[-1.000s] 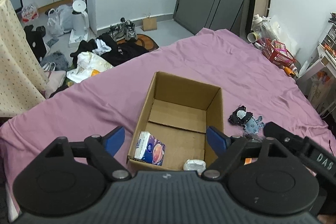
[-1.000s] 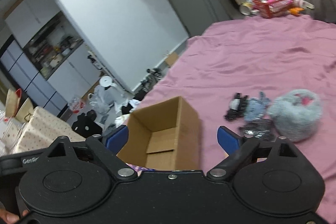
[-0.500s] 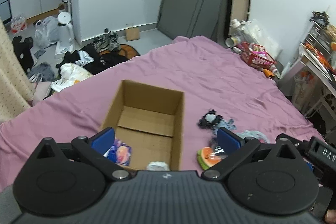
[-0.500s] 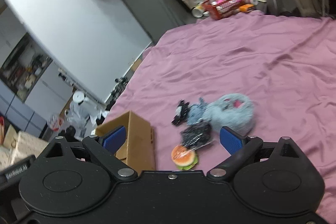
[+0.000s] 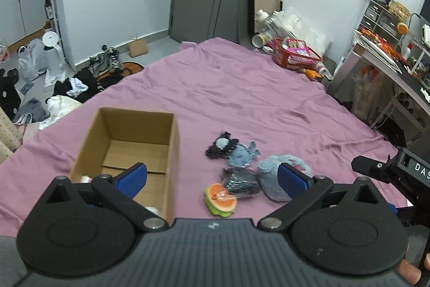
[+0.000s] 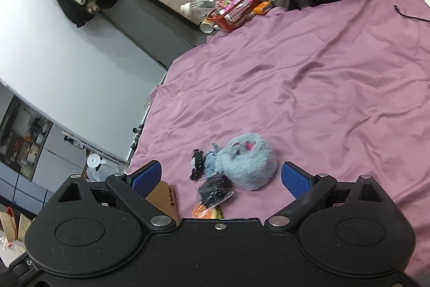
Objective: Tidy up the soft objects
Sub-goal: 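Move both tools back toward the grey fluffy plush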
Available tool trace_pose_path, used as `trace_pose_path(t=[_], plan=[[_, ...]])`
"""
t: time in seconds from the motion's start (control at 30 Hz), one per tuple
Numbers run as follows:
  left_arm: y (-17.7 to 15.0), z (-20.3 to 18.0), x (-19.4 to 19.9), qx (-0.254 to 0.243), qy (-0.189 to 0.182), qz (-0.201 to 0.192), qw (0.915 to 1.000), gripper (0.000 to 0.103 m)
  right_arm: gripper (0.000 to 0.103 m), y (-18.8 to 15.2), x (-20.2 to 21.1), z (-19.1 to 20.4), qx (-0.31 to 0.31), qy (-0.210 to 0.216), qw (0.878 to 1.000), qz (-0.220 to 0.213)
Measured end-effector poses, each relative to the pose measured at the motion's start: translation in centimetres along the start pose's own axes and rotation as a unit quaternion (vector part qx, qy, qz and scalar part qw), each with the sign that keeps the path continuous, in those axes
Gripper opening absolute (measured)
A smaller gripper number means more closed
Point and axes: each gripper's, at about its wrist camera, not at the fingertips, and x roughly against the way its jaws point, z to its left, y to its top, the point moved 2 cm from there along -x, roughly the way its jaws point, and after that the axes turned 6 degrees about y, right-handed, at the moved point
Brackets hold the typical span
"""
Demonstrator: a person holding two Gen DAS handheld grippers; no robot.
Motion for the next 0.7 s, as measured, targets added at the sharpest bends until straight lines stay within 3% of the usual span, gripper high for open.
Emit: trace_pose_path(t=[0.57, 0.7], plan=[[-0.4, -5.9, -5.2, -0.009, -0.015, 0.046, 0.9988, 0.101, 0.096, 0.9, -1.9, -5.8, -0.105, 0.007, 0.994, 0.023], [-0.3, -6.8, -6.9, 0.002, -0.028, 0.056, 0.9980, 0.100, 0.084, 0.8, -2.9, -6.7, -0.126, 0.005, 0.992, 0.031]])
